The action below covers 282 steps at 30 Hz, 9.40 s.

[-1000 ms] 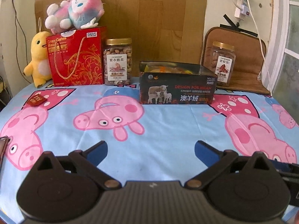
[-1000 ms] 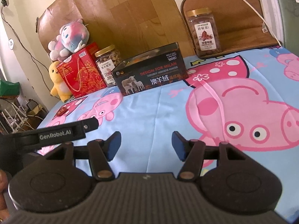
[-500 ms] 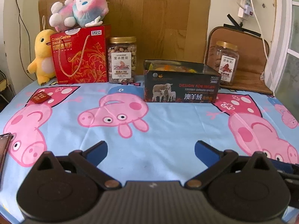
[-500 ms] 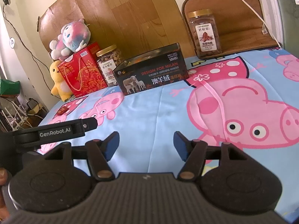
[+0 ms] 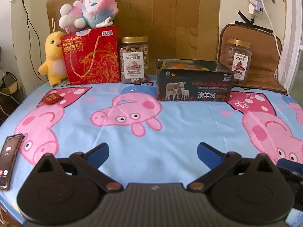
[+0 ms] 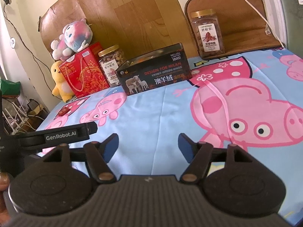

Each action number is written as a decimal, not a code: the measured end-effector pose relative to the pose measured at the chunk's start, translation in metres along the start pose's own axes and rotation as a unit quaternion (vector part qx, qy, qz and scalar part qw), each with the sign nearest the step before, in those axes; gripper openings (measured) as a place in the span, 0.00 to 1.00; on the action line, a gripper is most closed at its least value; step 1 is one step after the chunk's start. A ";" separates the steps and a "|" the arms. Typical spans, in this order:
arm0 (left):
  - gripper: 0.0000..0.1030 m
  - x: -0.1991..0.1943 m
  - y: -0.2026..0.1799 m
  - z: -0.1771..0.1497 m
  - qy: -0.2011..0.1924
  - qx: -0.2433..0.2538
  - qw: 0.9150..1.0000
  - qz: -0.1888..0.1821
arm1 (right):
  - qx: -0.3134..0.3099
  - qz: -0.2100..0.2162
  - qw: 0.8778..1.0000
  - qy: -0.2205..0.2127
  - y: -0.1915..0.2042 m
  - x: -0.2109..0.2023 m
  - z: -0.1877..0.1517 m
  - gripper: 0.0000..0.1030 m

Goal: Organize snacks

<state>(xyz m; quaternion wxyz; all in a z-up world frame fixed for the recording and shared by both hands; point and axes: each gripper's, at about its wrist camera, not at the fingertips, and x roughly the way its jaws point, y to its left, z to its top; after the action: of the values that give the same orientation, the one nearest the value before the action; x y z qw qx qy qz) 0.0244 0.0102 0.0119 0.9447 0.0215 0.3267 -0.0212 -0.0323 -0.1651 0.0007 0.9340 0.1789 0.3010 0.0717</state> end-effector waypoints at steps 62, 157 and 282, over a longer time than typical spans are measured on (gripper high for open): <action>1.00 -0.037 -0.025 -0.018 0.006 0.030 0.999 0.016 | 0.001 -0.006 0.998 -0.070 0.004 -0.044 -0.020 0.78; 1.00 0.047 0.006 0.013 0.018 0.015 1.000 -0.010 | 0.008 -0.067 0.998 -0.005 -0.019 0.041 0.026 0.78; 1.00 0.064 -0.002 0.037 0.047 0.033 0.997 0.060 | 0.009 0.028 0.999 0.016 -0.010 0.053 0.042 0.78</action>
<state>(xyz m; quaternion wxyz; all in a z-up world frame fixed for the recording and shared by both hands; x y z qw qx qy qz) 0.0971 0.0046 0.0013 0.9264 0.0733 0.3684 0.0258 0.0356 -0.1737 -0.0003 0.9249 0.1940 0.3118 0.0982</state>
